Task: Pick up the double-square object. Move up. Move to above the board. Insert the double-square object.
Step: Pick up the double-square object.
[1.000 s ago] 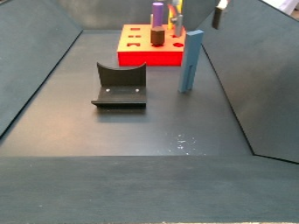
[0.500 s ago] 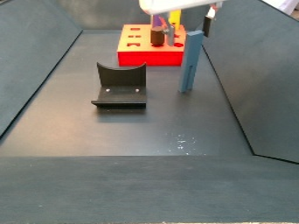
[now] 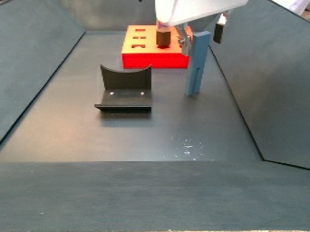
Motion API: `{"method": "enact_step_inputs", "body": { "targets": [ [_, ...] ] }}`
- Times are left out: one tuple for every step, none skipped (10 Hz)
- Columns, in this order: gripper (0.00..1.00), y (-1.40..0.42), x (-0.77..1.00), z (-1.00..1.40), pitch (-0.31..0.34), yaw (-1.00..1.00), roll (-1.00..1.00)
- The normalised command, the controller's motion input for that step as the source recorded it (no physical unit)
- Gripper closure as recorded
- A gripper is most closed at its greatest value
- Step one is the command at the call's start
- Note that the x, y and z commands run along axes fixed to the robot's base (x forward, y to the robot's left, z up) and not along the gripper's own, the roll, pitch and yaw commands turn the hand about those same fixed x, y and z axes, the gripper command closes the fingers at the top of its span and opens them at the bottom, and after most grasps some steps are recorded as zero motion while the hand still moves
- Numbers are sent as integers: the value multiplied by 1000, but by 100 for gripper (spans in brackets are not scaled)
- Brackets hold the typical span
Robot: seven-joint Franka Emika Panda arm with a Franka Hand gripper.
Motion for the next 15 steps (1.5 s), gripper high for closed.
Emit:
{"method": "enact_step_inputs", "body": {
  "targets": [
    [0,0,-14,-23,0,-11,14],
    [0,0,-83,0,0,0,13],
    [0,0,-51,0,-1,0,33],
    [0,0,0,0,0,0,0],
    [100,0,0,0,0,0,0],
    [100,0,0,0,0,0,0],
    [100,0,0,0,0,0,0],
    [100,0,0,0,0,0,0],
    [100,0,0,0,0,0,0],
    [100,0,0,0,0,0,0],
    [100,0,0,0,0,0,0],
    [100,0,0,0,0,0,0],
    [100,0,0,0,0,0,0],
    [100,0,0,0,0,0,0],
    [100,0,0,0,0,0,0]
  ]
}}
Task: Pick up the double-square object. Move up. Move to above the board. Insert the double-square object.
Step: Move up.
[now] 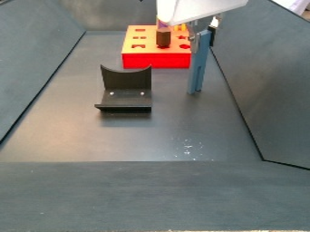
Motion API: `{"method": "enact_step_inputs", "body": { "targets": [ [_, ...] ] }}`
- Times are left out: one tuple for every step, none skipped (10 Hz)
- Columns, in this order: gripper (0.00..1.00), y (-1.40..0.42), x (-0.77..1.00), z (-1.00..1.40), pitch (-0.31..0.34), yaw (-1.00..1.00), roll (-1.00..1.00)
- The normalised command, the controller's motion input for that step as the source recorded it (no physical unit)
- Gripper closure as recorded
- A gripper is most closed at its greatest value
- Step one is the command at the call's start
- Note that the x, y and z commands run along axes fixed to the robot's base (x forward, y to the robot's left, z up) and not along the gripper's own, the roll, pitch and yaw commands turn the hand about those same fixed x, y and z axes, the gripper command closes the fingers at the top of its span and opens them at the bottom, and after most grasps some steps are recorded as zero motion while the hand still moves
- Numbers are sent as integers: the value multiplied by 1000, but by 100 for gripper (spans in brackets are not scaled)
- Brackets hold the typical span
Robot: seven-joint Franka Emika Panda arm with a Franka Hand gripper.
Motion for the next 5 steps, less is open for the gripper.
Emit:
{"method": "enact_step_inputs", "body": {
  "targets": [
    [100,0,0,833,0,0,0],
    [100,17,-13,799,17,19,1],
    [100,17,-21,685,39,16,7],
    [100,15,-10,538,48,10,17],
    [100,14,1,373,61,5,28]
  ]
}}
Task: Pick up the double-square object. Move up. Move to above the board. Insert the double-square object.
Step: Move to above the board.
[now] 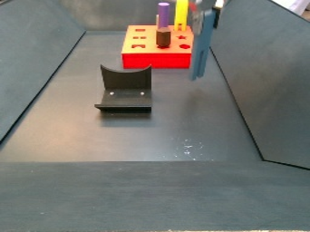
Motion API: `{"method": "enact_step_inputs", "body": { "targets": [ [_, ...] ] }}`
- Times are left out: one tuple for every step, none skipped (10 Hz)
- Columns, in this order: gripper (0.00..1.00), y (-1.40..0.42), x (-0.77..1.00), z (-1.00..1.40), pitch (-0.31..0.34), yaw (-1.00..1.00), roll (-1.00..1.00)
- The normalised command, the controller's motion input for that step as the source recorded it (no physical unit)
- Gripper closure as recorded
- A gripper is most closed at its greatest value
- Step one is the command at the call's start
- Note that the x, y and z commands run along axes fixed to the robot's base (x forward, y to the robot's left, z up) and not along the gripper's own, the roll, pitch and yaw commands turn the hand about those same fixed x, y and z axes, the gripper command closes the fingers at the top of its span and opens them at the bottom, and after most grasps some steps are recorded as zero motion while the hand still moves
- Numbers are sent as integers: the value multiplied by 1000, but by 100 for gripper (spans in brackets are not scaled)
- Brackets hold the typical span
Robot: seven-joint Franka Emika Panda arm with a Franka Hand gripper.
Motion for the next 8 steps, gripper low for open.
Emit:
{"method": "enact_step_inputs", "body": {
  "targets": [
    [100,-364,-707,1000,115,42,-464],
    [100,-383,-733,1000,75,40,-445],
    [100,-311,-707,1000,15,25,-376],
    [100,-208,-608,890,-5,1,-296],
    [100,-116,-393,659,-13,-16,-214],
    [100,-71,-222,478,-11,-19,-164],
    [100,-43,-87,283,18,-15,-132],
    [100,-1000,561,378,-16,-1000,195]
  ]
}}
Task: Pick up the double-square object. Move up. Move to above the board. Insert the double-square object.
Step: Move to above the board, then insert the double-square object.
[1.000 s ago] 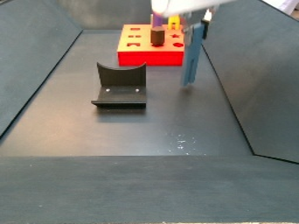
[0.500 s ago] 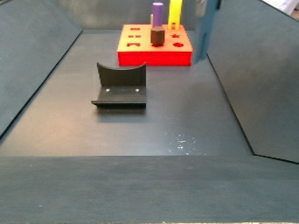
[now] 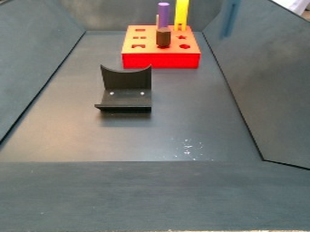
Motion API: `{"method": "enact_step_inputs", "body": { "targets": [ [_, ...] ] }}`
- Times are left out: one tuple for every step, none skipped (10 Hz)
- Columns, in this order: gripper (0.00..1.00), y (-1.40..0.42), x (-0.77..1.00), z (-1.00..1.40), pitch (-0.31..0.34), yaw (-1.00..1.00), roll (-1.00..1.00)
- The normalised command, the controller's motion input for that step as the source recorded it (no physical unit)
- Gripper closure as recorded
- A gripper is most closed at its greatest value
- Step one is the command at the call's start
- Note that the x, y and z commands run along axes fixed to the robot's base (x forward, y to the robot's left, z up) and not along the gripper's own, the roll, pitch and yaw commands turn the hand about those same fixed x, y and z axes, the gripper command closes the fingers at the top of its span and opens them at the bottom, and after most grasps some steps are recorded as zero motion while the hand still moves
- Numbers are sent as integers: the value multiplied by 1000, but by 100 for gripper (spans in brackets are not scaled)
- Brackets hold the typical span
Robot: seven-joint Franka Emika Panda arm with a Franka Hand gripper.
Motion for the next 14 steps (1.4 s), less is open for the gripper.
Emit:
{"method": "enact_step_inputs", "body": {
  "targets": [
    [100,-1000,579,357,-9,-1000,214],
    [100,-1000,597,354,14,-1000,224],
    [100,-1000,618,364,31,-1000,195],
    [100,-1000,621,372,46,-1000,188],
    [100,-1000,630,369,71,-1000,201],
    [100,-1000,658,372,112,-977,198],
    [100,-1000,678,376,124,-799,158],
    [100,-767,563,295,156,-370,90],
    [100,-476,392,184,159,-179,55],
    [100,-276,246,116,124,-76,30],
    [100,-171,141,81,79,-35,26],
    [100,0,-26,-29,-7,0,-11],
    [100,0,0,-17,-36,46,-4],
    [100,-203,323,0,-83,0,0]
  ]
}}
